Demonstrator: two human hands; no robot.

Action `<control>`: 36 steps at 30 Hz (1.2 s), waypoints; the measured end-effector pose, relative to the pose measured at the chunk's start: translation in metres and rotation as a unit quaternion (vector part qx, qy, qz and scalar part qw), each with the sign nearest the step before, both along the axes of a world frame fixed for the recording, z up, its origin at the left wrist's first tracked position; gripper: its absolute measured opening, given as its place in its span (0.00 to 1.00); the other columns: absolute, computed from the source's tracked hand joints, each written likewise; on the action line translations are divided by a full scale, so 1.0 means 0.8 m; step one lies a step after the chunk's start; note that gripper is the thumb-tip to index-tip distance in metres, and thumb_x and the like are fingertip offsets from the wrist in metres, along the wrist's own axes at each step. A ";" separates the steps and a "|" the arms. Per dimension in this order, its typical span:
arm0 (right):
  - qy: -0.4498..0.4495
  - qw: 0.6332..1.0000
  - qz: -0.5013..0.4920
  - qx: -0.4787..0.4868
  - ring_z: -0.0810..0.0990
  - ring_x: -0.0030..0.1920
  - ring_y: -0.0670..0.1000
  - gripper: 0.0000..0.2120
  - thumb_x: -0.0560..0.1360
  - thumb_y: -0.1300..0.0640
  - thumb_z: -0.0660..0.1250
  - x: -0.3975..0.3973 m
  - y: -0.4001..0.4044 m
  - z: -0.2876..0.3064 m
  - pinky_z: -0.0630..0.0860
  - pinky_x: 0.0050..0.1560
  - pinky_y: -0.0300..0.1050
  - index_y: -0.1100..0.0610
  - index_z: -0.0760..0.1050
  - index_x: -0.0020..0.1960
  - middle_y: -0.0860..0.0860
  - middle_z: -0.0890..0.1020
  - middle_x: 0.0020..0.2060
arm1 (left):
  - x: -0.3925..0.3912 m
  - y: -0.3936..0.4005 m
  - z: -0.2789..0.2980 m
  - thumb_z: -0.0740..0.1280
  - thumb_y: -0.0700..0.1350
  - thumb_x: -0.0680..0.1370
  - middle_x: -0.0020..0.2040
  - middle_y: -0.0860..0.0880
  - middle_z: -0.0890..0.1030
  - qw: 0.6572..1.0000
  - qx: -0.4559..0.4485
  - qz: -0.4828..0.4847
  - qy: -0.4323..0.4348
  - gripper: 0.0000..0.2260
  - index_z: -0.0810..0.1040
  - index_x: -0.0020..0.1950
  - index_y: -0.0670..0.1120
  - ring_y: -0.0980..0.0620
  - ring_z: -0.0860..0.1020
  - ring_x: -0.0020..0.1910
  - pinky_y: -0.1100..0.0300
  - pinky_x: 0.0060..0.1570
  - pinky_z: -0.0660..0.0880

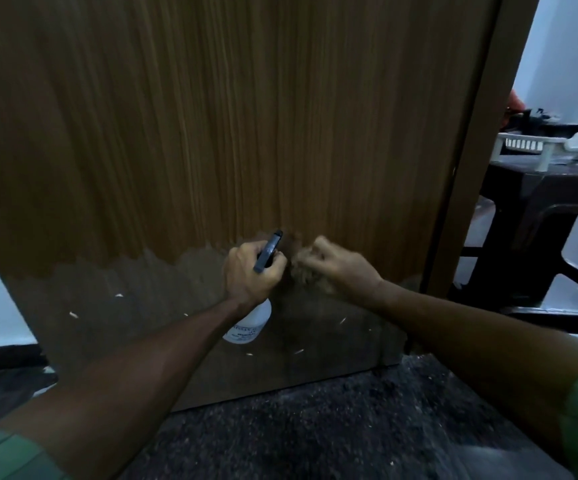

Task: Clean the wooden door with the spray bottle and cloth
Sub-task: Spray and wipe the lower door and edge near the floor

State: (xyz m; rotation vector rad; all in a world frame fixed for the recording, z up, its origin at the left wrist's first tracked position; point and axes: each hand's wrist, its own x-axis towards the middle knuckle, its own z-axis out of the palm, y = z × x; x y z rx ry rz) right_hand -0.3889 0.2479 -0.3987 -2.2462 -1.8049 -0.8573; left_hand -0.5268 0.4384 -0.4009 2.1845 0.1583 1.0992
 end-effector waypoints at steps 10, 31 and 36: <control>-0.016 0.994 0.006 -0.110 0.77 0.58 0.51 0.28 0.77 0.54 0.72 -0.018 0.027 -0.029 0.77 0.45 0.41 0.48 0.66 0.74 0.53 0.63 0.69 | -0.030 0.027 -0.003 0.67 0.52 0.75 0.26 0.54 0.72 1.000 0.013 0.011 0.025 0.13 0.70 0.32 0.53 0.56 0.71 0.25 0.60 0.29 0.66; 0.122 0.946 0.002 0.302 0.72 0.55 0.44 0.26 0.76 0.61 0.69 -0.085 0.117 0.032 0.77 0.51 0.36 0.53 0.70 0.73 0.53 0.68 0.63 | -0.088 0.070 0.013 0.68 0.50 0.76 0.27 0.54 0.73 0.997 0.029 0.057 0.050 0.14 0.71 0.32 0.52 0.54 0.72 0.25 0.59 0.28 0.65; -0.015 0.997 0.028 -0.067 0.77 0.59 0.54 0.31 0.76 0.57 0.73 -0.095 0.111 -0.015 0.79 0.51 0.44 0.50 0.66 0.76 0.56 0.62 0.70 | -0.100 0.080 0.008 0.69 0.47 0.78 0.27 0.54 0.72 0.996 0.035 0.060 0.048 0.16 0.69 0.32 0.54 0.57 0.71 0.25 0.62 0.28 0.65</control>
